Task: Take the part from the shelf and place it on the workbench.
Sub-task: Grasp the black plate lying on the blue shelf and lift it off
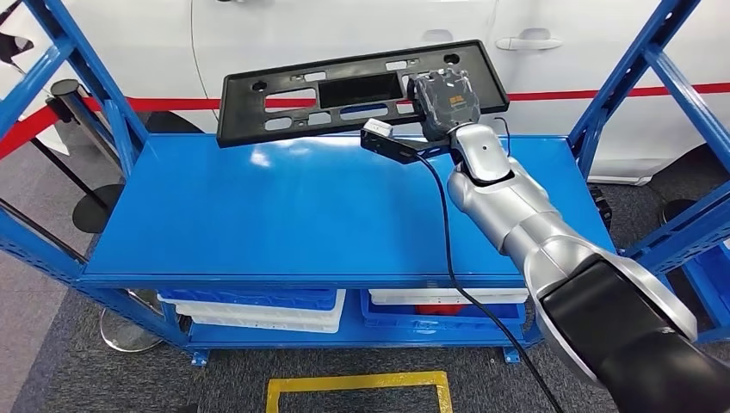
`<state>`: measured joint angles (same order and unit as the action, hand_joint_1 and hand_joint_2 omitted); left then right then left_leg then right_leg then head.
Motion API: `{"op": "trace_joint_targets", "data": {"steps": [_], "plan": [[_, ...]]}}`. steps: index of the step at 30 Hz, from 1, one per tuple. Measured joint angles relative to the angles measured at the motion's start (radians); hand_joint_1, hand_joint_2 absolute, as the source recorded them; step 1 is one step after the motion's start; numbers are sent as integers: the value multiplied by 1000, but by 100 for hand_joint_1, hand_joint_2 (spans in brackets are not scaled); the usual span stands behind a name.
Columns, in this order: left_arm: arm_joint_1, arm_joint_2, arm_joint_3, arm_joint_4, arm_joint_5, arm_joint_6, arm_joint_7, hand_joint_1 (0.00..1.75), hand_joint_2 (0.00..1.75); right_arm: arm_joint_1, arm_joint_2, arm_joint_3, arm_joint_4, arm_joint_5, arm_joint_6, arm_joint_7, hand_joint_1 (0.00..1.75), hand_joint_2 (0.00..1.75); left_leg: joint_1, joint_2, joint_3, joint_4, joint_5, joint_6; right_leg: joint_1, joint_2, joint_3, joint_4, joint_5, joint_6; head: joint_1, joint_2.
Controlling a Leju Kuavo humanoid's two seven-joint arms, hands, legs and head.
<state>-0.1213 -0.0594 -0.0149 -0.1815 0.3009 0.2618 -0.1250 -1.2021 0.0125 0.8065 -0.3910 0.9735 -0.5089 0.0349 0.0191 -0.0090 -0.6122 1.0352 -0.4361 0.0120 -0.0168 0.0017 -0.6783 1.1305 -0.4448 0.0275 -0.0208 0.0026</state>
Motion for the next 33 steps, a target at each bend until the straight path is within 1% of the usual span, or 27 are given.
{"op": "trace_joint_targets", "data": {"steps": [1, 2, 4, 6, 7, 8, 10, 11, 12, 13, 14, 15, 16, 17, 19, 20, 21, 22, 23, 25, 26, 27, 28, 30, 31, 32, 33], "plan": [[0, -1, 0, 0, -2, -3, -2, 0, 44, -6, 0, -4, -7, 5, -11, 2, 175, 175, -1, 0, -1, 1, -1, -5, 2, 1, 23, -51, 17, -3, 0, 0], [0, -2, 0, 0, -4, -5, -6, 0, 87, -12, -1, -11, -15, 10, -22, 4, 175, 175, -3, 0, -3, 1, -1, -10, 4, 1, 34, -80, 21, -6, 0, 0], [1, -5, 0, 0, -12, -5, -17, 0, 175, -21, -3, -30, -35, 20, -38, 6, 175, 175, -4, 0, -4, -2, 1, -20, 7, 3, 34, -90, 18, -14, -1, 0], [3, -7, -2, 0, -22, -1, -26, 0, 175, -25, -6, -56, -60, 26, -40, 1, 175, 175, -2, 2, -8, 10, -12, -29, 4, 1, 39, -97, 21, -28, -1, 0], [3, -7, -3, 0, -27, 1, -27, 0, 175, -25, -8, -74, -74, 24, -37, -8, 175, 175, -1, 2, -20, 39, -32, -32, 3, 0, 41, -100, 23, -35, -2, 0], [4, -8, -4, 0, -30, 4, -29, 0, 175, -24, -9, -95, -90, 18, -32, -22, 175, 175, 0, 3, -42, 90, -62, -35, 3, 0, 43, -102, 23, -41, -2, 0], [5, -9, -5, 0, -32, 7, -32, 0, 175, -18, -9, -137, -117, -7, -19, -56, 175, 175, 0, 3, -99, 221, -121, -38, 6, 0, 45, -102, 21, -47, -2, 0], [5, -9, -5, 0, -33, 7, -33, 0, 175, -12, -9, -158, -131, -22, -12, -74, 175, 175, 0, 3, -121, 267, -132, -38, 8, 0, 46, -102, 20, -49, -2, 0], [6, -10, -5, 0, -34, 8, -35, 0, 175, -6, -9, -176, -143, -35, -6, -87, 175, 175, 0, 3, -127, 277, -123, -38, 9, 1, 47, -101, 20, -49, -2, 0], [6, -10, -6, 0, -35, 8, -36, 0, 175, -1, -9, -193, -155, -44, -1, -96, 175, 175, 0, 3, -115, 248, -98, -36, 10, 1, 49, -100, 18, -49, -2, 0], [6, -10, -6, 0, -35, 8, -36, 0, 175, 3, -9, -208, -165, -50, 1, -102, 175, 175, 0, 3, -88, 188, -60, -33, 10, 1, 50, -98, 17, -48, -2, 0], [6, -10, -6, 0, -35, 8, -37, 0, 175, 5, -9, -220, -174, -57, 5, -108, 175, 175, -1, 3, -58, 121, -30, -30, 12, 2, 50, -96, 15, -46, -2, 0], [6, -10, -6, 0, -35, 8, -37, 0, 175, 6, -9, -234, -182, -78, 19, -122, 175, 175, -2, 3, -31, 62, -11, -26, 14, 2, 48, -92, 13, -43, -2, 0], [6, -11, -6, 0, -35, 8, -38, 0, 175, 9, -9, -250, -191, -118, 46, -148, 175, 175, -4, 2, -15, 26, -3, -23, 15, 2, 47, -91, 12, -39, -1, 0], [6, -11, -6, 0, -33, 4, -38, 0, 175, 26, -6, -296, -216, -252, 149, -232, 175, 175, -7, 1, -7, 6, -4, -17, 18, 3, 45, -92, 14, -30, -1, 0], [6, -12, -6, 0, -33, -1, -37, 0, 175, 41, -3, -325, -234, -334, 214, -278, 175, 175, -5, 1, -6, 3, -1, -13, 17, 2, 44, -93, 13, -26, -1, 0], [6, -12, -6, 0, -32, -7, -36, 0, 175, 56, 0, -355, -253, -412, 279, -318, 175, 175, -3, 1, -4, -1, 2, -7, 16, 2, 42, -88, 7, -21, 0, 0], [5, -13, -6, 0, -30, -17, -32, 0, 175, 69, 4, -386, -272, -487, 341, -352, 175, 175, -1, 1, -3, -5, 5, -2, 14, 2, 32, -65, -9, -16, 0, 0], [4, -14, -6, 0, -29, -29, -26, 0, 175, 81, 7, -416, -290, -559, 401, -380, 175, 175, 1, 2, -1, -9, 7, 3, 12, 2, 13, -24, -34, -10, 1, 0], [5, -15, -6, 0, -23, -53, -10, 0, 175, 105, 14, -471, -319, -691, 513, -422, 175, 175, 1, 1, -1, -9, 7, 7, 9, 2, -45, 103, -92, -1, 2, 0], [6, -15, -6, 0, -20, -61, -3, 0, 175, 119, 17, -493, -330, -745, 560, -436, 175, 175, 1, 1, 0, -9, 7, 8, 6, 2, -71, 153, -106, 2, 3, 0], [7, -15, -6, 0, -18, -66, 5, 0, 175, 132, 20, -512, -341, -790, 600, -445, 175, 175, 1, 0, 1, -9, 6, 8, 4, 1, -84, 175, -103, 4, 3, 0], [8, -16, -6, 0, -17, -66, 15, 0, 175, 143, 23, -528, -351, -828, 633, -451, 175, 175, 1, -1, 2, -9, 5, 7, 2, 1, -77, 153, -79, 5, 3, 0], [9, -18, -6, 0, -16, -60, 39, 0, 175, 158, 30, -553, -372, -904, 699, -456, 175, 175, 1, -1, 4, -8, 2, 2, -1, -1, -19, 23, -10, 3, 3, 0], [9, -19, -6, 0, -15, -56, 53, 0, 175, 164, 32, -563, -383, -949, 737, -458, 175, 175, -1, -1, 4, -7, 0, -1, 0, -1, 11, -40, 13, 0, 3, 0], [9, -20, -6, 0, -14, -55, 65, 0, 175, 171, 34, -571, -395, -996, 773, -459, 175, 175, -3, -1, 4, -7, -2, -6, 2, 0, 30, -80, 24, -4, 2, 0], [9, -20, -6, 0, -15, -53, 76, 0, 175, 179, 36, -578, -405, -1036, 804, -460, 175, 175, -4, -1, 4, -7, -2, -10, 6, 1, 37, -95, 22, -8, 2, 0]]}}
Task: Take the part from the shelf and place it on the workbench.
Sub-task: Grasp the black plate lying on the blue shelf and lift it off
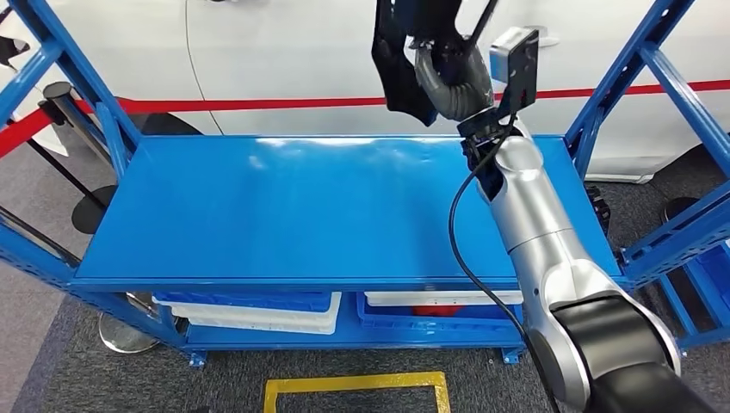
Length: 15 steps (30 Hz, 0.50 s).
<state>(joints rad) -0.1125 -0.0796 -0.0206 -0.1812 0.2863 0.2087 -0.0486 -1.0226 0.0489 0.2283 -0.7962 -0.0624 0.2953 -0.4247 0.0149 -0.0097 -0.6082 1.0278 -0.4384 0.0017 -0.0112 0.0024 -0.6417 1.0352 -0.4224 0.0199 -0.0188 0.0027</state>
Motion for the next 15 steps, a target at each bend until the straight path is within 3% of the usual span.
{"op": "trace_joint_targets", "data": {"steps": [2, 4, 5, 7, 8, 9, 10, 11, 13, 15], "plan": [[0, -2, 0, 0, -2, 2, 17, 0, 175, 20, 5, -11, -19, -53, 40, 0, 175, 175, -1, 0, 2, -3, -1, -11, 2, 1, 2, -4, 0, -11, 0, 0], [0, -3, 0, 0, -3, 7, 24, 0, 175, 33, 9, -19, -33, -78, 61, 2, 175, 175, 1, 1, -6, 19, -21, -20, -2, 0, 7, -12, 3, -25, -1, 0], [0, -3, 0, 0, -3, 11, 26, 0, 175, 37, 12, -22, -38, -98, 78, 4, 175, 175, 1, 2, -23, 58, -45, -24, -4, -1, 9, -15, 4, -31, -2, 0], [1, -3, 0, 0, -7, 29, 30, 0, 175, 49, 17, -28, -46, -164, 139, 14, 175, 175, 2, 3, -80, 186, -108, -29, -1, -1, 11, -15, 3, -39, -4, 0], [2, -3, 0, 0, -10, 39, 32, 0, 175, 61, 19, -30, -50, -204, 178, 21, 175, 175, 3, 3, -107, 246, -129, -30, 0, -1, 11, -14, 2, -41, -4, 0], [2, -3, 0, 0, -14, 52, 35, 0, 175, 76, 22, -32, -53, -243, 216, 29, 175, 175, 3, 3, -122, 277, -131, -30, 2, -1, 12, -13, 1, -42, -4, 0], [3, -3, -1, 0, -18, 63, 38, 0, 175, 93, 26, -32, -58, -280, 252, 38, 175, 175, 3, 3, -119, 268, -115, -29, 3, 0, 13, -12, 0, -42, -4, 0], [3, -3, -2, 0, -21, 74, 41, 0, 175, 112, 31, -33, -64, -315, 284, 46, 175, 175, 2, 3, -98, 221, -83, -26, 4, 1, 14, -10, -1, -42, -4, 0], [3, -3, -5, 0, -27, 92, 49, 0, 175, 147, 42, -33, -78, -379, 339, 64, 175, 175, 0, 4, -35, 84, -21, -17, 7, 2, 14, -5, -5, -38, -3, 0], [4, -3, -7, 0, -32, 101, 56, 0, 175, 178, 53, -31, -91, -435, 388, 86, 175, 175, -4, 3, -2, 12, -3, -9, 10, 3, 11, -2, -6, -31, -3, 0]]}}
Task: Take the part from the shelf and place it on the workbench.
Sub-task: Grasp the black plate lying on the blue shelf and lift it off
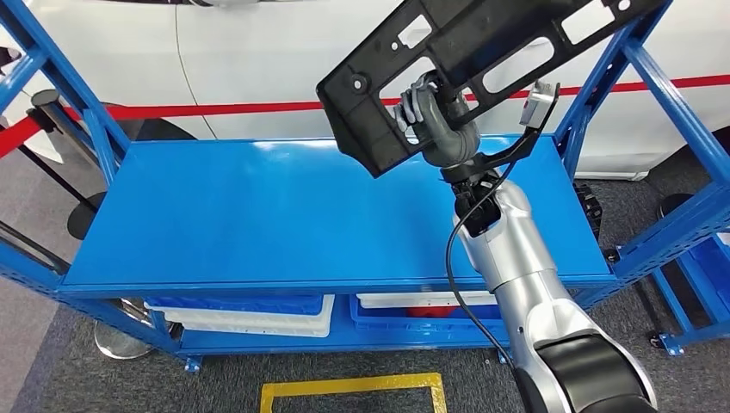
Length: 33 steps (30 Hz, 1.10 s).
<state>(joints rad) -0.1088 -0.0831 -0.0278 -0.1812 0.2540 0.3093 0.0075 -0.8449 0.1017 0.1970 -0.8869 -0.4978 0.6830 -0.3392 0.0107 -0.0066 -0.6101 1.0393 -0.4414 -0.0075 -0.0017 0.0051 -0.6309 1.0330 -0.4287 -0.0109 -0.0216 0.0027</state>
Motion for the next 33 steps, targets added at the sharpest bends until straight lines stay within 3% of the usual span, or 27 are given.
{"op": "trace_joint_targets", "data": {"steps": [4, 6, 8, 9, 10, 11, 14, 15, 18, 19, 21, 23, 24, 25, 26, 29, 30, 33], "plan": [[9, -1, -2, 0, -3, -1, 10, 0, 175, 56, 13, 11, -15, -70, 60, 32, 175, 175, 3, -1, 6, -18, 8, 16, -2, -1, -4, 11, -13, 20, 1, 0], [12, -2, -4, 0, -3, -6, 14, 0, 175, 74, 13, 17, -17, -84, 74, 34, 175, 175, 6, 0, 8, -25, 14, 25, -6, -1, -40, 96, -68, 29, 2, 0], [16, -3, -6, 0, -3, -9, 16, 0, 175, 95, 13, 21, -17, -90, 80, 34, 175, 175, 6, 1, 7, -25, 15, 27, -10, -2, -98, 228, -130, 37, 3, 0], [18, -4, -7, 0, -3, -10, 17, 0, 175, 106, 13, 22, -17, -91, 81, 34, 175, 175, 6, 0, 7, -24, 15, 27, -12, -2, -116, 269, -140, 39, 3, 0], [20, -4, -8, 0, -3, -11, 19, 0, 175, 114, 13, 23, -17, -92, 82, 34, 175, 175, 6, 0, 7, -23, 16, 27, -14, -2, -118, 274, -133, 41, 3, 0], [21, -4, -9, 0, -3, -13, 20, 0, 175, 120, 13, 25, -18, -94, 82, 34, 175, 175, 6, 0, 7, -21, 16, 26, -17, -3, -98, 237, -108, 41, 3, 0], [22, -5, -10, 0, -4, -18, 20, 0, 175, 136, 14, 26, -34, -108, 84, 34, 175, 175, 4, -2, 3, -14, 14, 18, -19, -3, 2, 45, -25, 36, 2, 0], [23, -5, -11, 0, -5, -19, 18, 0, 175, 148, 14, 27, -43, -112, 86, 34, 175, 175, 3, -2, 1, -12, 14, 13, -16, -2, 16, 14, -17, 33, 2, 0], [29, -5, -16, 0, -11, -17, 16, 0, 175, 194, 14, 34, -74, -112, 104, 27, 175, 175, 3, -3, -4, -11, 17, -4, -12, -2, 14, 1, -9, 17, 2, 0], [31, -4, -18, 1, -13, -17, 16, 0, 175, 208, 14, 38, -85, -105, 113, 19, 175, 175, 4, -2, -10, -2, 4, -9, -14, -3, 11, -2, -3, 9, 1, 0], [34, -2, -21, 1, -19, -17, 16, 0, 175, 232, 14, 45, -111, -79, 133, -8, 175, 175, 6, 0, -36, 72, -62, -16, -17, -6, 2, -7, 9, -6, -1, 0], [34, 0, -25, 1, -26, -18, 18, 0, 175, 259, 14, 50, -138, -45, 152, -41, 175, 175, 7, 0, -74, 200, -143, -21, -13, -9, -12, -7, 19, -13, -2, 0], [34, 1, -27, 1, -29, -18, 19, 0, 175, 273, 14, 52, -153, -27, 162, -58, 175, 175, 7, 0, -83, 246, -166, -22, -11, -10, -19, -6, 25, -13, -2, 0], [34, 1, -29, 1, -32, -19, 21, 0, 175, 288, 14, 55, -168, -12, 173, -73, 175, 175, 7, 0, -75, 259, -172, -21, -9, -11, -28, -4, 31, -13, -2, 0], [34, 3, -32, 1, -35, -19, 23, 0, 175, 301, 14, 58, -185, 3, 187, -88, 175, 175, 7, 0, -47, 232, -160, -20, -8, -11, -36, -2, 37, -12, -2, 0], [32, 7, -41, 1, -42, -19, 27, 0, 175, 326, 13, 65, -238, 28, 219, -116, 175, 175, 3, 0, 83, 31, -104, -9, -7, -8, -59, 6, 56, -2, -2, 0], [32, 8, -43, 1, -43, -19, 27, 0, 175, 330, 13, 66, -251, 31, 222, -120, 175, 175, 1, -1, 104, -8, -95, -5, -6, -8, -62, 7, 63, 4, -1, 0], [33, 8, -48, 1, -44, -19, 27, 0, 175, 340, 12, 68, -275, 37, 227, -124, 175, 175, -4, 0, 98, -21, -72, 10, -8, -7, -65, -2, 87, 23, 1, 0]]}}
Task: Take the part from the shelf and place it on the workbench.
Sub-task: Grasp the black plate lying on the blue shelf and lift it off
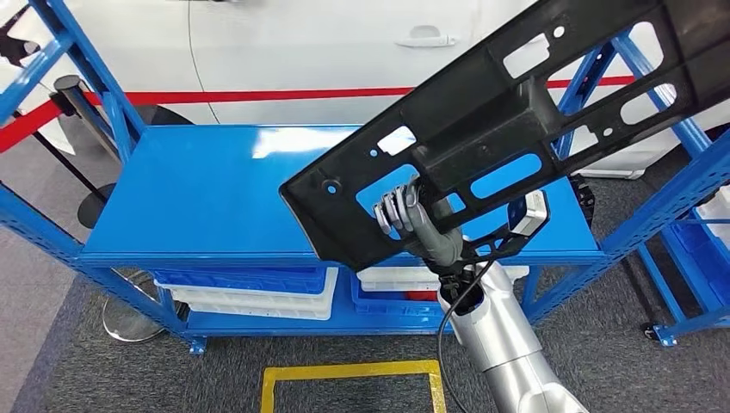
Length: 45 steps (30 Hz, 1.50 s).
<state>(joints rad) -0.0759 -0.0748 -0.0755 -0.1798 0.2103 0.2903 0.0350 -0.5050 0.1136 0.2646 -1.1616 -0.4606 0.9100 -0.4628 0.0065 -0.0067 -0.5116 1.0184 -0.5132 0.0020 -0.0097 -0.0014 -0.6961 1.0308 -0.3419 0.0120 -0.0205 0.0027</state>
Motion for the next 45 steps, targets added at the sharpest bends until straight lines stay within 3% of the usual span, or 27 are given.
{"op": "trace_joint_targets", "data": {"steps": [2, 5, 6, 7, 9, 11, 13, 15, 17, 18, 20, 22, 23, 24, 26, 27, 29, 30, 32, 34, 36, 37, 38, 40, 42, 44, 45], "plan": [[0, 0, -2, 1, 0, 0, 1, 0, 175, 6, -2, 0, -10, 5, 3, -4, 175, 175, 4, 5, -16, -7, 27, 14, -2, 2, -14, 16, -31, 11, 2, 0], [0, 1, -3, 1, -1, -1, 2, 0, 175, 12, -5, 0, -23, 22, 12, -20, 175, 175, 6, 10, -52, -10, 62, 26, -5, 2, -51, 150, -173, 24, 8, 0], [0, 1, -3, 1, -2, -2, 2, 0, 175, 16, -6, 0, -26, 27, 16, -25, 175, 175, 6, 10, -63, -10, 70, 26, -6, 2, -59, 204, -206, 28, 8, 0], [0, 1, -4, 1, -3, -3, 2, 0, 175, 21, -6, 0, -29, 32, 19, -28, 175, 175, 6, 11, -75, -8, 78, 25, -6, 2, -62, 248, -219, 30, 8, 0], [0, 1, -7, 1, -7, -4, 3, 0, 175, 33, -6, 1, -38, 42, 22, -33, 175, 175, 6, 11, -103, -3, 95, 23, -9, 2, -34, 277, -200, 34, 8, 0], [0, 2, -12, 1, -12, -6, 6, 0, 175, 43, -6, 2, -52, 46, 23, -35, 175, 175, 6, 11, -129, 4, 112, 17, -12, 2, 55, 190, -159, 32, 8, 0], [-1, 2, -16, 1, -15, -11, 8, 0, 175, 50, -6, 4, -71, 48, 25, -35, 175, 175, 3, 10, -146, 9, 127, 6, -9, 3, 155, 55, -167, 23, 7, 0], [-2, 2, -20, 1, -16, -14, 9, 0, 175, 58, -5, 7, -88, 51, 32, -36, 175, 175, 3, 9, -151, 5, 146, -7, -1, 5, 191, -10, -182, 9, 8, 0], [0, 2, -21, 2, -15, -14, 9, 0, 175, 69, -5, 9, -95, 53, 39, -37, 175, 175, 5, 7, -157, 3, 151, -20, -2, 2, 178, -16, -164, -9, 11, 0], [1, 3, -21, 2, -15, -14, 9, 0, 175, 74, -5, 11, -97, 55, 41, -37, 175, 175, 6, 7, -165, 15, 131, -24, -4, 0, 169, -18, -153, -19, 10, 0], [1, 5, -22, 3, -14, -13, 8, 0, 175, 79, -5, 15, -97, 55, 43, -39, 175, 175, 8, 6, -192, 96, 36, -29, -5, -4, 143, -21, -127, -35, 7, 0], [0, 6, -22, 3, -13, -13, 6, 0, 175, 80, -5, 16, -96, 55, 43, -41, 175, 175, 8, 6, -216, 226, -51, -33, -2, -4, 109, -19, -101, -39, 4, 0], [0, 7, -22, 3, -14, -13, 6, 0, 175, 80, -5, 17, -95, 54, 43, -42, 175, 175, 8, 6, -217, 276, -59, -35, -1, -4, 90, -17, -88, -39, 4, 0], [-1, 7, -22, 3, -14, -13, 6, 0, 175, 80, -5, 17, -93, 54, 43, -43, 175, 175, 8, 6, -205, 298, -42, -35, 0, -4, 72, -14, -76, -38, 4, 0], [-2, 9, -23, 3, -14, -13, 5, 0, 175, 80, -5, 17, -91, 52, 44, -43, 175, 175, 8, 6, -135, 247, 15, -31, 1, -4, 37, -6, -54, -34, 4, 0], [-2, 10, -23, 3, -15, -13, 5, 0, 175, 80, -5, 17, -91, 51, 45, -43, 175, 175, 6, 6, -76, 176, 19, -26, 2, -3, 22, -1, -44, -30, 4, 0], [-5, 12, -24, 3, -16, -14, 5, 0, 175, 79, -5, 17, -91, 48, 46, -44, 175, 175, 1, 5, 19, 36, -11, -17, 4, -4, 5, 4, -24, -20, 5, 0], [-7, 13, -24, 3, -18, -15, 5, 0, 175, 78, -5, 17, -92, 45, 46, -44, 175, 175, -2, 5, 40, -4, -26, -13, 4, -6, 2, 3, -13, -13, 5, 0], [-8, 12, -26, 3, -19, -16, 6, 0, 175, 80, -6, 17, -94, 39, 46, -43, 175, 175, -2, 7, 31, -16, -13, -1, 1, -6, -1, -3, 2, -1, 4, 0], [-10, 13, -26, 3, -17, -16, 7, 0, 175, 83, -8, 17, -97, 33, 46, -41, 175, 175, 2, 12, 11, -20, 14, 15, -1, -3, -16, 30, -50, 9, 6, 0], [-10, 14, -26, 3, -15, -16, 8, 0, 175, 85, -9, 17, -102, 30, 44, -38, 175, 175, 4, 16, -19, -21, 42, 24, -4, -1, -44, 137, -161, 16, 10, 0], [-9, 14, -26, 3, -15, -15, 8, 0, 175, 87, -9, 17, -103, 28, 43, -36, 175, 175, 4, 17, -36, -20, 56, 25, -5, -1, -56, 204, -202, 19, 11, 0], [-8, 14, -26, 3, -15, -15, 8, 0, 175, 90, -9, 17, -104, 26, 42, -35, 175, 175, 4, 17, -55, -18, 70, 24, -5, -1, -60, 260, -215, 21, 11, 0], [-8, 14, -26, 3, -15, -15, 8, 0, 175, 94, -9, 17, -105, 23, 41, -32, 175, 175, 4, 17, -90, -14, 94, 21, -5, -1, -29, 291, -177, 21, 11, 0], [-8, 14, -26, 3, -15, -15, 8, 0, 175, 95, -9, 17, -110, 19, 41, -30, 175, 175, 3, 16, -120, -7, 114, 14, -4, -1, 72, 187, -143, 15, 11, 0], [-8, 14, -26, 3, -15, -15, 8, 0, 175, 93, -8, 17, -119, 16, 40, -27, 175, 175, 0, 15, -137, 0, 132, 5, 1, 0, 179, 40, -169, 5, 10, 0], [-8, 14, -26, 3, -15, -15, 8, 0, 175, 93, -8, 17, -122, 15, 40, -25, 175, 175, -1, 15, -141, -1, 141, -1, 4, 0, 206, -3, -184, -1, 10, 0]]}}
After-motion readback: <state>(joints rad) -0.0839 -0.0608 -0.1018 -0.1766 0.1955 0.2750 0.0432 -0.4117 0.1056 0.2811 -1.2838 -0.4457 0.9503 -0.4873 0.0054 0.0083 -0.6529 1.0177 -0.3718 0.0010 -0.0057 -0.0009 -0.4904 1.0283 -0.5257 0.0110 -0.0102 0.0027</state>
